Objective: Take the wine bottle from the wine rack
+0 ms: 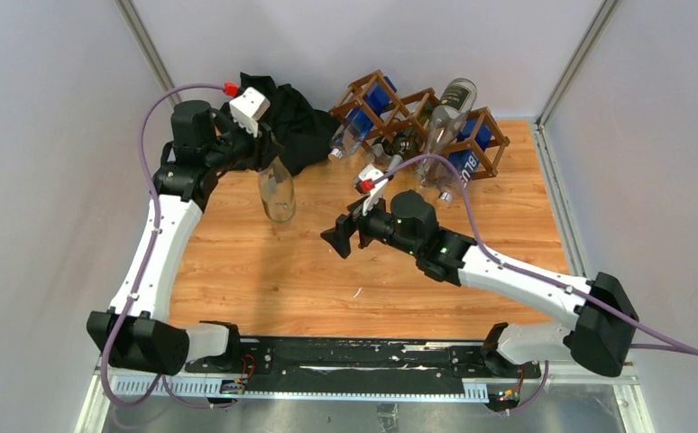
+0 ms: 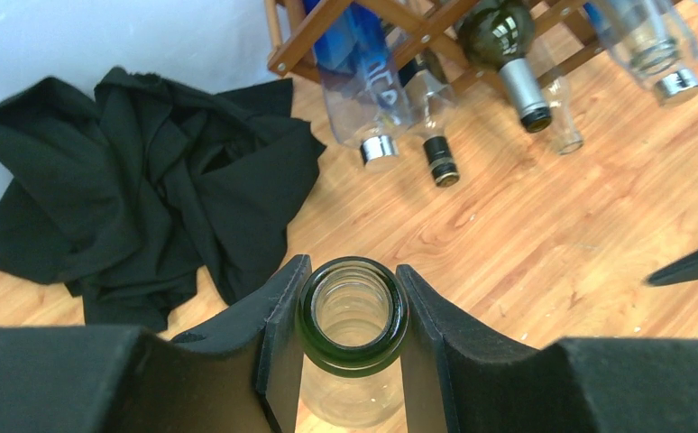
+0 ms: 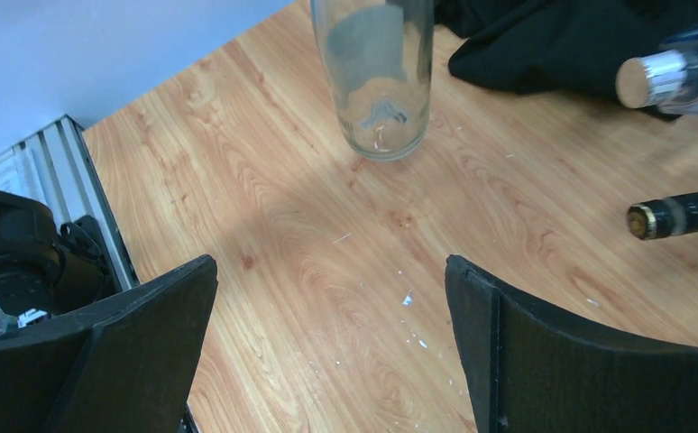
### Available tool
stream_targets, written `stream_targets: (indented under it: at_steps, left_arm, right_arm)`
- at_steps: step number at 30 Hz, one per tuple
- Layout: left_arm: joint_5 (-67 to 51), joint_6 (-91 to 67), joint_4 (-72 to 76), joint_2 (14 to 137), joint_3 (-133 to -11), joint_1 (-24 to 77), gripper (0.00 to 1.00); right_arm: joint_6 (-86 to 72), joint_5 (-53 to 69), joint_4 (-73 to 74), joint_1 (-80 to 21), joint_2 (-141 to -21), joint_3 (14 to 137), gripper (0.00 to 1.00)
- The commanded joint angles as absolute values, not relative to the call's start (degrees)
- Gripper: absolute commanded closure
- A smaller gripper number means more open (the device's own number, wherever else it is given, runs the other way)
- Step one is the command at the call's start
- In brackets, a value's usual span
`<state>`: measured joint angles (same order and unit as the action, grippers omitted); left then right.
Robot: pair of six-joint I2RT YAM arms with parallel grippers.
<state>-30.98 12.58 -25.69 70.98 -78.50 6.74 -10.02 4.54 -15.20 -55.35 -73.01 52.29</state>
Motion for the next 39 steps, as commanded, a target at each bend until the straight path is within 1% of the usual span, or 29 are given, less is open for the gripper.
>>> stream_targets:
  at_steps: [1, 10, 20, 26, 31, 35, 39]
  left_arm:
    - [-30.5, 14.21, -15.25, 72.61, -78.68, 4.75, 1.0]
    - [-33.86, 9.7, -10.27, 79.28, -78.35, 3.01, 1.0]
    - [-33.0, 10.39, -2.44, 85.72, -77.69, 1.93, 1.0]
    - [-31.73, 13.74, 1.98, 89.27, -77.68, 1.22, 1.0]
    - [-30.68, 13.97, 5.03, 92.74, -79.44, 0.4, 1.0]
    - [-30.18, 13.88, 7.86, 94.72, -80.94, 0.35, 1.0]
    - [-29.36, 13.0, 10.31, 95.73, -81.71, 0.35, 1.0]
  right_arm:
    - [-11.53, 2.09, -10.32, -52.78, -68.24, 53.82, 0.0]
    - [-16.19, 4.29, -1.58, -42.88, -64.97, 59.25, 0.0]
    - [-19.11, 2.18, 9.97, -33.06, -70.0, 69.5, 0.0]
    - [-20.41, -2.93, 17.92, -28.15, -73.72, 76.55, 0.01]
    - [-21.71, -4.11, 21.37, -23.86, -74.51, 78.67, 0.03]
    - [-21.76, -6.09, 23.58, -22.2, -75.23, 79.28, 0.03]
    - [-23.82, -5.58, 24.24, -20.53, -77.08, 79.43, 0.03]
